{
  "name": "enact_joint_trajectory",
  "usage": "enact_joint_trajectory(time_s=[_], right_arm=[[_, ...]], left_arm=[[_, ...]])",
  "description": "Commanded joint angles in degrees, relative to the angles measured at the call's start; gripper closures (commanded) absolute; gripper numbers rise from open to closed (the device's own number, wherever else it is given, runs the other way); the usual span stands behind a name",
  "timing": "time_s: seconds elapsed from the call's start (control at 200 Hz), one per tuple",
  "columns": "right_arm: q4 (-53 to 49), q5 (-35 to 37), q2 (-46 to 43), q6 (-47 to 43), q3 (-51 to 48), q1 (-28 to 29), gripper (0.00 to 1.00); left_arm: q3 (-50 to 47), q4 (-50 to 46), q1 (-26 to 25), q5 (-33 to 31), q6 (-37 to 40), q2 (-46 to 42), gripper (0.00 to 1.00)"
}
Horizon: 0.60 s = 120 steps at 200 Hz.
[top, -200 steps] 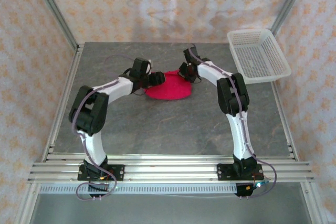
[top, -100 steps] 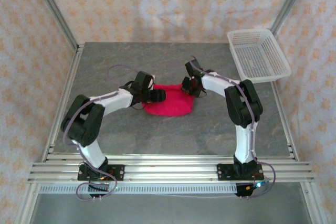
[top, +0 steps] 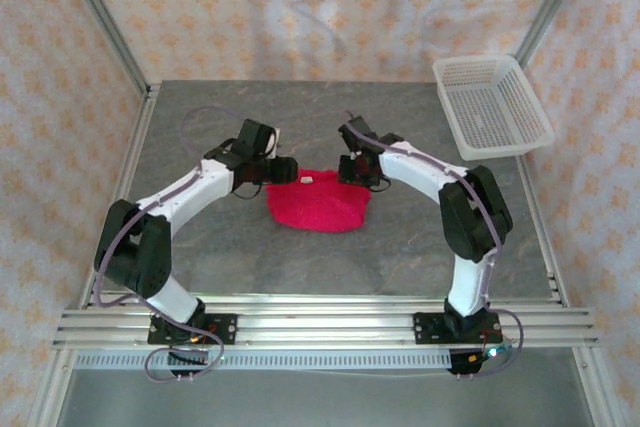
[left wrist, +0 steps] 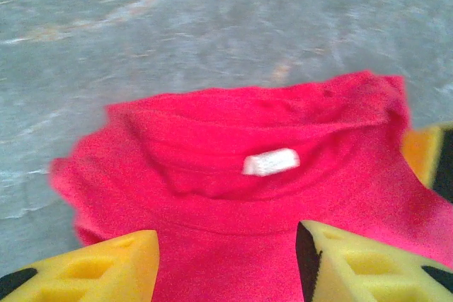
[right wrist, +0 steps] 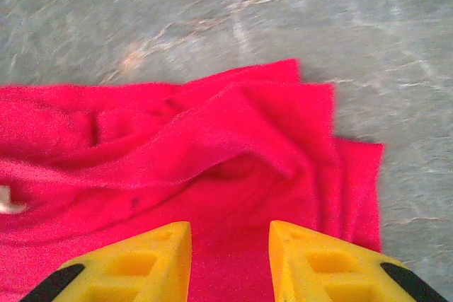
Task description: Fold the inside-out t-shirt
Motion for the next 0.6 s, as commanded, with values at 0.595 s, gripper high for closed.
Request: enact_joint_trajectory(time_s=[0.595], right_arm=[[-3.3, 12.2, 12.2, -9.2, 13.2, 2.1, 0.62]], left_arm=[[7.1, -3.5, 3.4, -3.3, 2.5, 13.1, 0.5]])
